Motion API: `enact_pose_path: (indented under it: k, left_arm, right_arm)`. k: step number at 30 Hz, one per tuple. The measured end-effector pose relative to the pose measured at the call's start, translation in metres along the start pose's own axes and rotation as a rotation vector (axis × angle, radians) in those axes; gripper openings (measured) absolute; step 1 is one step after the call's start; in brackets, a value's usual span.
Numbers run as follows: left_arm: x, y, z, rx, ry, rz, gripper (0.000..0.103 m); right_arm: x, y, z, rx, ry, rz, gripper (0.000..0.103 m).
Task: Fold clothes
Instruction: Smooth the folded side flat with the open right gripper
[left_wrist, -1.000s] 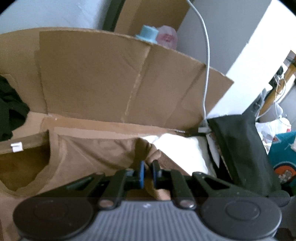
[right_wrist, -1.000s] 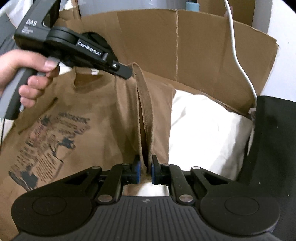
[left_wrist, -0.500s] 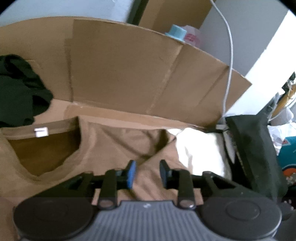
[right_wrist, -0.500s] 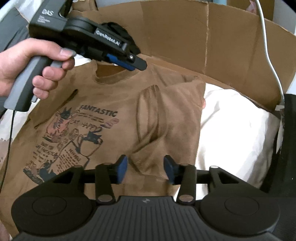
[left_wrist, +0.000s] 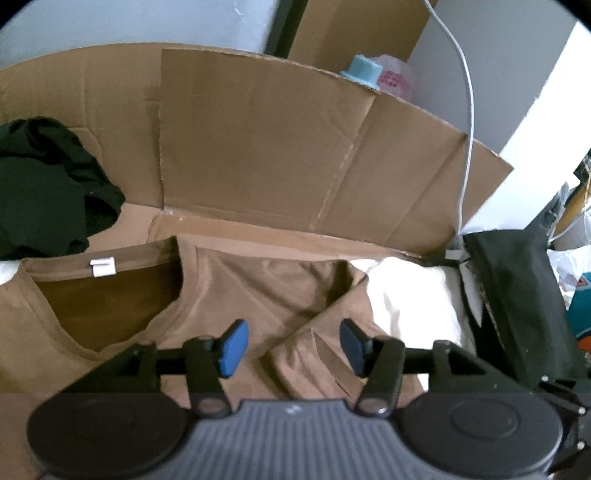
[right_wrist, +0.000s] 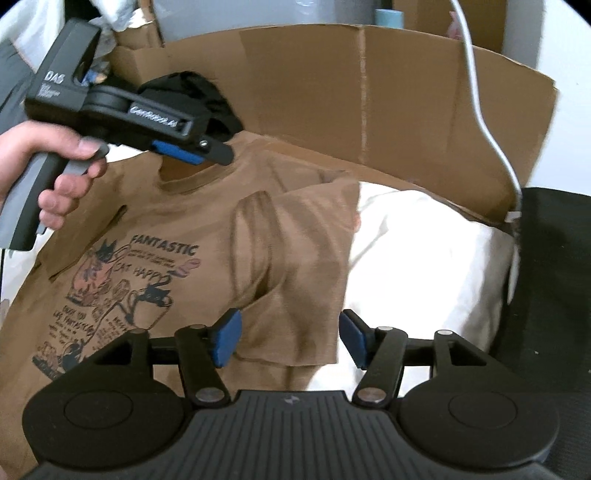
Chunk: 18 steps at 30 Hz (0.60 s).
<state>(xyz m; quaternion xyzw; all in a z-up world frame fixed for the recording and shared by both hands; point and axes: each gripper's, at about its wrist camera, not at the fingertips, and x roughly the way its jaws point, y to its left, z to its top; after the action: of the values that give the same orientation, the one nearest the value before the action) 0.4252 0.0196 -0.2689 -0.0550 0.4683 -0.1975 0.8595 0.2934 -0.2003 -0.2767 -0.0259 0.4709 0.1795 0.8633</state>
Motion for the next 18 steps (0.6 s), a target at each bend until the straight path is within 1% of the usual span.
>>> enact_pose_path:
  k: [2,5,8,13,18]
  left_arm:
    - [0.004,0.000,0.000,-0.007,0.002,0.006,0.067]
    - [0.011,-0.002,-0.001,-0.012,0.002,0.008,0.069]
    - [0.019,-0.004,-0.002,-0.021,0.013,0.002,0.069]
    - [0.030,-0.005,-0.006,-0.024,0.029,-0.003,0.071]
    - [0.042,-0.002,-0.011,-0.036,0.044,0.019,0.072]
  right_arm:
    - [0.000,-0.004,0.000,0.005,-0.003,-0.008,0.063]
    - [-0.001,-0.013,-0.001,0.017,-0.010,-0.025,0.063]
    - [-0.001,-0.025,-0.001,0.038,-0.017,-0.049,0.063]
    - [0.006,-0.040,-0.005,0.091,-0.003,-0.076,0.063]
    - [0.015,-0.046,-0.009,0.121,0.018,-0.083,0.063]
